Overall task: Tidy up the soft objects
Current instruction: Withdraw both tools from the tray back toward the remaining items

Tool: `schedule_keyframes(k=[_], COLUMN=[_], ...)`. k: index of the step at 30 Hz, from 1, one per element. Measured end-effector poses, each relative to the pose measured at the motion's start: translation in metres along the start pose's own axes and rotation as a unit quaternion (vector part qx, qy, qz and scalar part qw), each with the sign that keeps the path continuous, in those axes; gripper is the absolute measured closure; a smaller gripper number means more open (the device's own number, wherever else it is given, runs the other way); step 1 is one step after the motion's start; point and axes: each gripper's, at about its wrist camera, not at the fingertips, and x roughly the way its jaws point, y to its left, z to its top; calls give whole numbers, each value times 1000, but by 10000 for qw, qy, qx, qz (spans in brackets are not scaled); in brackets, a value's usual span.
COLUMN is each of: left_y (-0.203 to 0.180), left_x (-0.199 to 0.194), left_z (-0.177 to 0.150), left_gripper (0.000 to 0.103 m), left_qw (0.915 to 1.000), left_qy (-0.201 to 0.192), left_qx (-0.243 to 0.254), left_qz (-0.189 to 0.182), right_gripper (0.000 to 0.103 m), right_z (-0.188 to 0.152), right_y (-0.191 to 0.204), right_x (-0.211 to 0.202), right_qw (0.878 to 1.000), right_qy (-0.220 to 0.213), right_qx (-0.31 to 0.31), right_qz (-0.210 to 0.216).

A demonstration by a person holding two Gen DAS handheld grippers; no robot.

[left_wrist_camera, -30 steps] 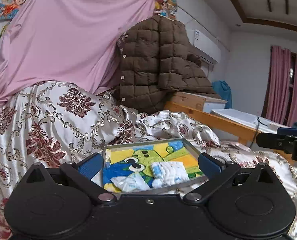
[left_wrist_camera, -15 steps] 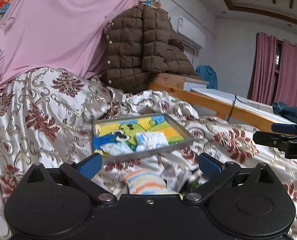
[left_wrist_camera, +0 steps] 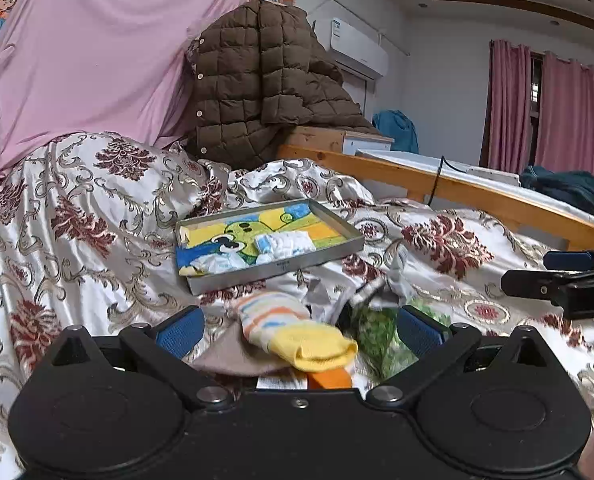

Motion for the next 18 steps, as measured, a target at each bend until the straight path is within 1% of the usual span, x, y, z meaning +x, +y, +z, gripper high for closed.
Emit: schedule_keyframes(k=[4,7,13,14,15,18], left_y=[2,5,5,4,3,-3], left_x=[-8,-11,-6,-6,-6,-4], left_z=[-18,-30,-48,-50,-52,-61], left_gripper=[1,1,1,1,1,1], left_qw=[9999,9996,9983,9983,9983,9977], left_qy=[100,221,520,526,534,652], left_qx=[-95,-127,-198,-176,-123,102], left_qz=[-31,-81,-152,-168,-173,-157], right_gripper=[0,0,0,1,1,1], right_z=[-32,-57,-100,-106,-107,-126], right_y=[2,4,13,16,24,34], right_x=[-18,-31,-51,-52,-45,-44], right_qw=[9990,9977,9963,9962,9961,9956], right_qy=[224,396,597,622,648,757], right_qx=[292,462,502,491,472,367], right_qz=[-234,-295,-366,-360,-359,-403])
